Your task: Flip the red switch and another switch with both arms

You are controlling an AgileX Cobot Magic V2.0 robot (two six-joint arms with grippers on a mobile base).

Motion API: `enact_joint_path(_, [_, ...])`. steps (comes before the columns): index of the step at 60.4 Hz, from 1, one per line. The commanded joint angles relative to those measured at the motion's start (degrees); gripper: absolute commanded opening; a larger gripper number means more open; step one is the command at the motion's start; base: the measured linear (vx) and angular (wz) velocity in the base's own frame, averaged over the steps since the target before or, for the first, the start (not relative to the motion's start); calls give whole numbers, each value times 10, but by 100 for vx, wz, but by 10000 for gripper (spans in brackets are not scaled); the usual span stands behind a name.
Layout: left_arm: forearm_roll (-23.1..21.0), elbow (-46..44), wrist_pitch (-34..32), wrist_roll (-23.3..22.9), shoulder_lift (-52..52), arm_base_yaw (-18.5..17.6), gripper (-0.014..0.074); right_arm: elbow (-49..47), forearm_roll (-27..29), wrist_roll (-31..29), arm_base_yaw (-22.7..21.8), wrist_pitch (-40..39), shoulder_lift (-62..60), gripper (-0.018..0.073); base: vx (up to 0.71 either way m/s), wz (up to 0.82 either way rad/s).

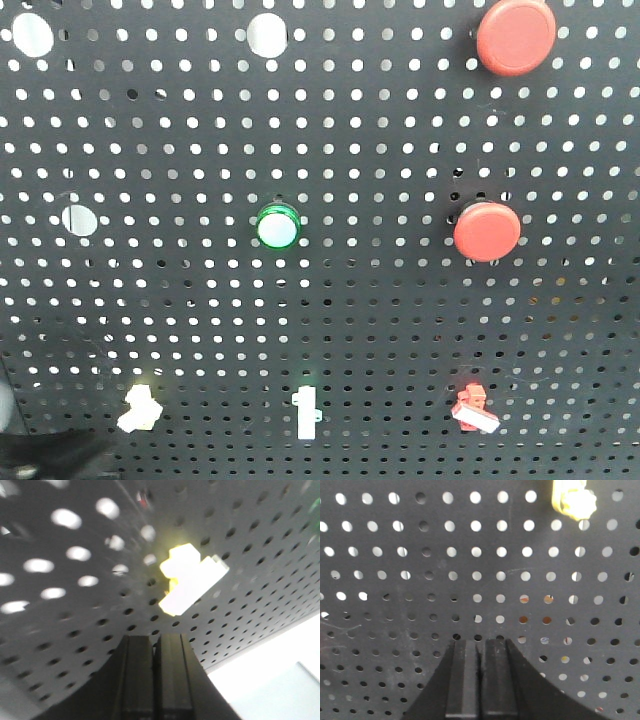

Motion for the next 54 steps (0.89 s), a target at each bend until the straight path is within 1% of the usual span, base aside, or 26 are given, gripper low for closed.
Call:
enact_joint_path(1, [-4, -18, -33, -8, -22, -1, 2, -21, -1, -1, -2, -50, 3, -6, 0, 0])
enact_joint_path(4, [-4, -18, -39, -8, -32, -1, 2, -21, 2, 1, -2, -50, 3, -6, 0, 0])
enact_joint_path(11, [-3, -18, -62, -3, -61, -1, 2, -22, 40, 44, 0, -48, 3, -6, 0, 0])
enact_joint_path(13, [-2, -18, -71, -3, -68, -1, 2, -22, 36, 47, 8, -49, 3, -6, 0, 0])
enact_joint_path(20, [3, -18, -73, -3, -90, -1, 2, -22, -8, 39, 63, -63, 3, -6, 0, 0])
enact_joint_path(23, [3, -18, -65, -3, -95, -1, 2, -22, -33, 37, 101, -79, 7, -6, 0, 0])
enact_joint_path(26, [3, -18, -61, -3, -96, -1, 2, -22, -48, 37, 129, -96, 14, -6, 0, 0])
enact_joint_path(30, [3, -18, -60, -3, -96, -1, 2, -22, -50, 38, 167, -115, 28, -6, 0, 0])
enact_joint_path(36, [3, -18, -60, -3, -96, -1, 2, -22, -47, 37, 212, -136, 65, -6, 0, 0])
enact_joint_path(42, [3, -18, -60, -3, -96, -1, 2, -23, -47, 27, 245, -188, 108, -6, 0, 0])
enact_joint_path(45, [3, -18, -60, -3, -96, -1, 2, -27, -46, 27, 254, -210, 128, -6, 0, 0])
enact_joint_path(54, [3, -18, -59, -3, -96, -1, 2, -67, -47, 26, 281, -226, 193, -6, 0, 0])
